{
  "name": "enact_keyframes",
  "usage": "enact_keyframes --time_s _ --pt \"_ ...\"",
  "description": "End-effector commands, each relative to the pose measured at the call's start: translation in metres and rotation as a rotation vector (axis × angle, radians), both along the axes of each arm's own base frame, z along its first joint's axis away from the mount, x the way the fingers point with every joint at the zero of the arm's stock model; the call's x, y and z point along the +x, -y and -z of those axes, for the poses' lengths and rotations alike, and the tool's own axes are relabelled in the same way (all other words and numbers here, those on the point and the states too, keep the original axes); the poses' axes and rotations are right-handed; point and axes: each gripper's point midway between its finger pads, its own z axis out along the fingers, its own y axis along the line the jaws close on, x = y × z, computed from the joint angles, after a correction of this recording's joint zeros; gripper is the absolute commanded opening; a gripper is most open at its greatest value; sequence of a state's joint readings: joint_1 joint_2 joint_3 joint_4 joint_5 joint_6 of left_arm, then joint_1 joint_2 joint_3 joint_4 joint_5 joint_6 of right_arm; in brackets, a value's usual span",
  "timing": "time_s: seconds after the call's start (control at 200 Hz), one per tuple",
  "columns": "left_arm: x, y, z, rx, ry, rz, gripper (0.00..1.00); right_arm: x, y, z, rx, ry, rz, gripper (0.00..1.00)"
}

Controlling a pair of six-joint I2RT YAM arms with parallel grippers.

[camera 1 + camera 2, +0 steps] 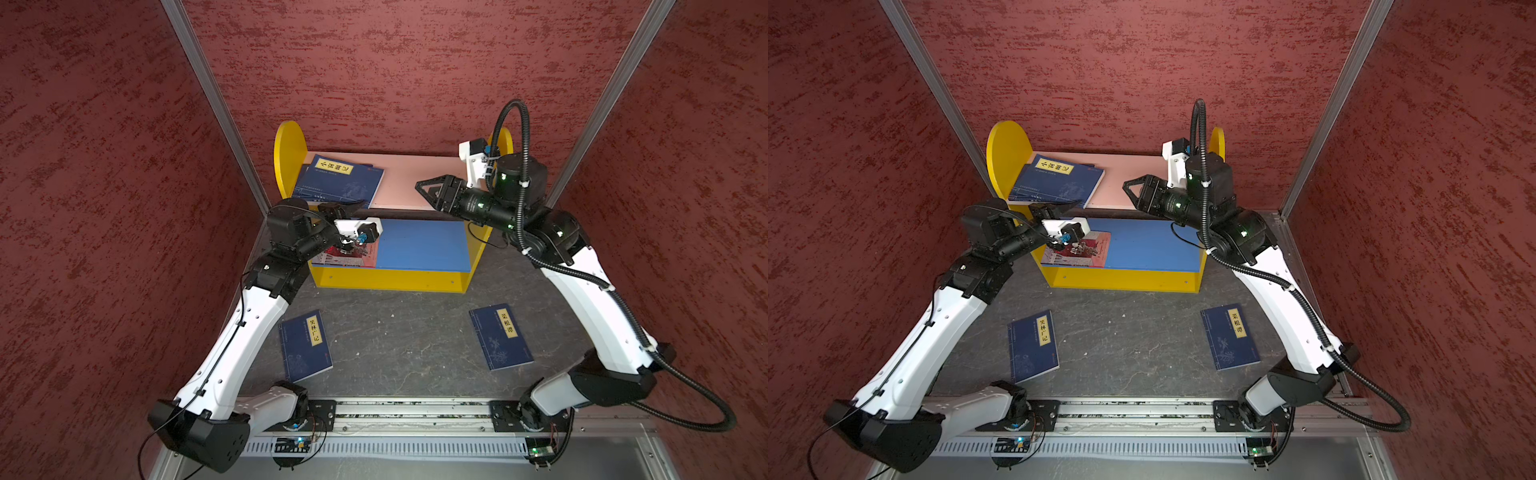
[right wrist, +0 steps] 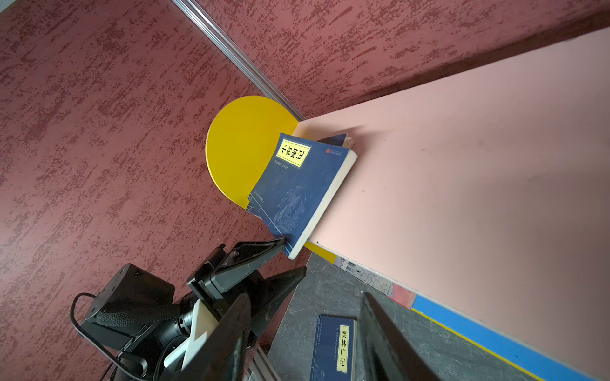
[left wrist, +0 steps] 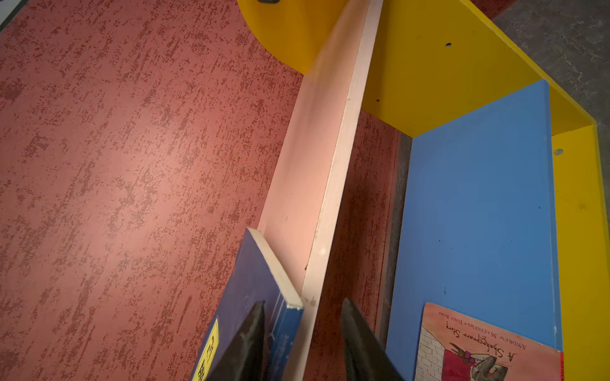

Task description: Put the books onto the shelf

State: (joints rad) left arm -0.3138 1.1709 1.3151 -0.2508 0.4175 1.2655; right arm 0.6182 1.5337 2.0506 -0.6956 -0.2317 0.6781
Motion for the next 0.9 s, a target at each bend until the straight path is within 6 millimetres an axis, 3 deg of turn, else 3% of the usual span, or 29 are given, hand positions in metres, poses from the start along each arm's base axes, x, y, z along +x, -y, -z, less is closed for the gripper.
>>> enact_keyframes --time_s 0.0,0.276,0.381,0.451,0.591,0.766,0.897 --pt "0.003 0.002 -0.014 -0.005 0.043 -0.012 0.40 -0.009 0.005 -0.019 0.041 0.049 0.001 0.54" --pt "0.008 0.000 -0.017 -0.004 0.053 -0.037 0.39 -0.010 0.005 -0.020 0.045 0.054 -0.001 0.54" --pt "0.008 0.001 -0.019 -0.005 0.056 -0.037 0.31 -0.011 0.006 -0.020 0.045 0.054 -0.001 0.54" --pt "0.008 0.002 -0.020 -0.005 0.058 -0.039 0.18 -0.011 0.006 -0.019 0.046 0.053 -0.002 0.54" --pt "0.008 0.003 -0.019 -0.002 0.055 -0.044 0.14 -0.012 0.007 -0.019 0.046 0.055 -0.001 0.54" --pt "0.011 0.000 -0.018 0.008 0.046 -0.084 0.00 -0.012 0.007 -0.019 0.045 0.058 -0.001 0.54" --pt "0.013 -0.004 -0.012 0.032 0.025 -0.140 0.00 -0.012 0.005 -0.018 0.044 0.058 -0.007 0.54"
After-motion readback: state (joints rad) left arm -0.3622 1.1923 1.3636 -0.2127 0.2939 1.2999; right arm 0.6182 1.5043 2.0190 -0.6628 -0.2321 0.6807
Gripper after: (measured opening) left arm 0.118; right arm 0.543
